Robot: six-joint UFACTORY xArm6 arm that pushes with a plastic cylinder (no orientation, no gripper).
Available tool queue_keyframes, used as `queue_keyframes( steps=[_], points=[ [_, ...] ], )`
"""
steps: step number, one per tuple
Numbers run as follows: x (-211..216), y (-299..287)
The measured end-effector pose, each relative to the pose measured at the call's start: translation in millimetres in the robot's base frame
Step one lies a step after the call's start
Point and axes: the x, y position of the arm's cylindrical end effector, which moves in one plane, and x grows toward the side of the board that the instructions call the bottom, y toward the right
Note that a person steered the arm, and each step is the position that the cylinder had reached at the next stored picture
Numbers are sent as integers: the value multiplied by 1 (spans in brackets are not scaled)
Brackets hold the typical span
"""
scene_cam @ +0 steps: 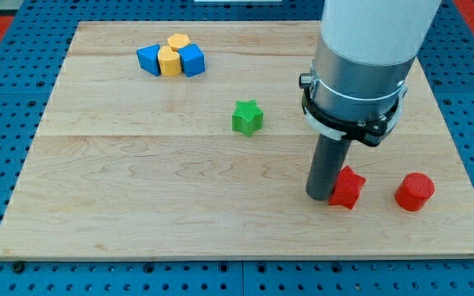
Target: Move the arm right to the green circle
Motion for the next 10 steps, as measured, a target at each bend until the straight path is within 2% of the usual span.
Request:
queue_keyframes(
  steps=[1, 3, 7, 10],
  points=[
    [1, 17],
    [-19, -56],
    [-23, -54],
    [-84, 35]
  ],
)
